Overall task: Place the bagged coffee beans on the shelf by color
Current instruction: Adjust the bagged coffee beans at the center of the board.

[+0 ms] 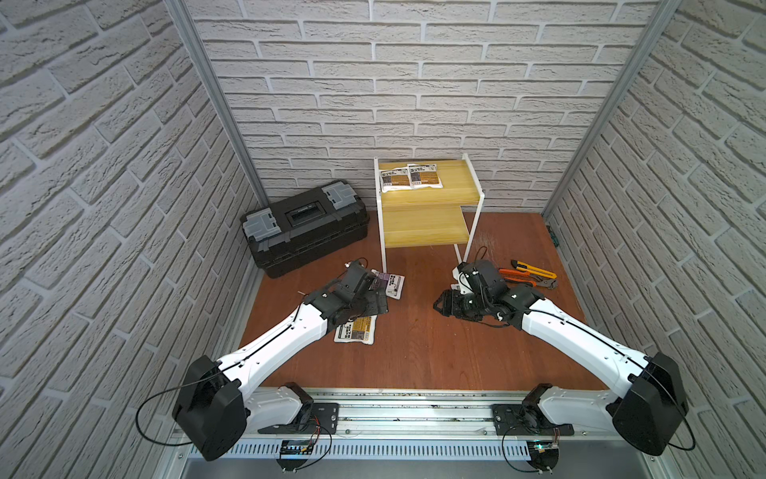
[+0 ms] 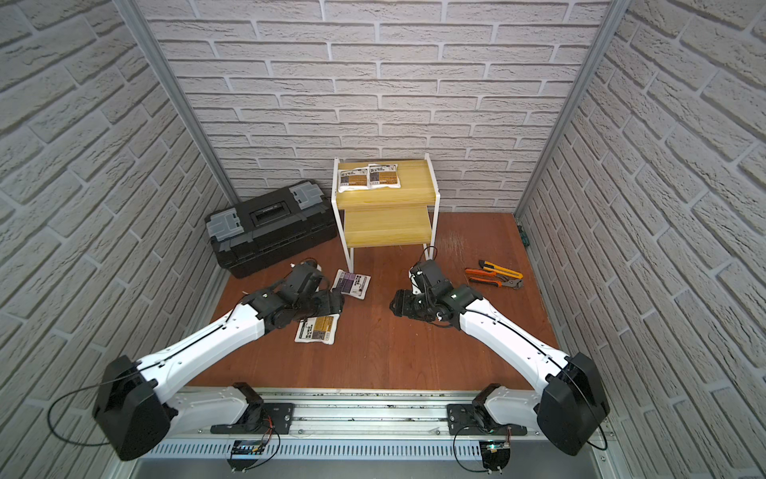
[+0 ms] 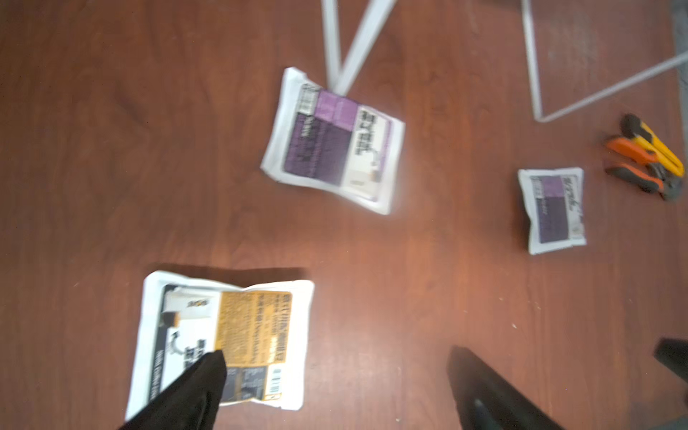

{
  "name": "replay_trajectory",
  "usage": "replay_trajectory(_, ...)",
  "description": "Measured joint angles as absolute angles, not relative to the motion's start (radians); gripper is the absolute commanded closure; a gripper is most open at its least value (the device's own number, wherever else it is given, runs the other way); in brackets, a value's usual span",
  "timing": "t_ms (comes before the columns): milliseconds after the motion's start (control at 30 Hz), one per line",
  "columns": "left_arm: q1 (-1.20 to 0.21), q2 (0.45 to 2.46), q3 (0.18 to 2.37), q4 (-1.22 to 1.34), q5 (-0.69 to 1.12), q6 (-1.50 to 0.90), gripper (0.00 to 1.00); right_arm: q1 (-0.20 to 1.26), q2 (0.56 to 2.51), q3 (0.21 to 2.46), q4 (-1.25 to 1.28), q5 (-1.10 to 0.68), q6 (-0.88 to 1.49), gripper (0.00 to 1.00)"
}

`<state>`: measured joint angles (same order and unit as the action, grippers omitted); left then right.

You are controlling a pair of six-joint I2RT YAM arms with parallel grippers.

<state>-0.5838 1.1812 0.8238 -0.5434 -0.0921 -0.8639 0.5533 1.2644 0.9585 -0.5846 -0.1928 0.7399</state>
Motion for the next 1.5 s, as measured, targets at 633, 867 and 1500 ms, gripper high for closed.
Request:
replay_trajectory(633, -0.268, 1.230, 0.580, -0.355, 0.149, -0.882, 0.02, 0.553, 1.264, 0.958, -0.580, -0.191, 0.725, 0.32)
replay_trajectory(867, -0.301, 1.319, 0.601, -0.289, 0.199, -0.860, 0.02, 0.552, 1.258, 0.956, -0.581, -0.180, 0.725, 0.32)
replay_trajectory(1500, -0.597, 1.594, 0.982, -0.270, 0.172, -0.771, 0.02, 0.547, 1.212, 0.885, -0.587, -0.175, 0.748, 0.32)
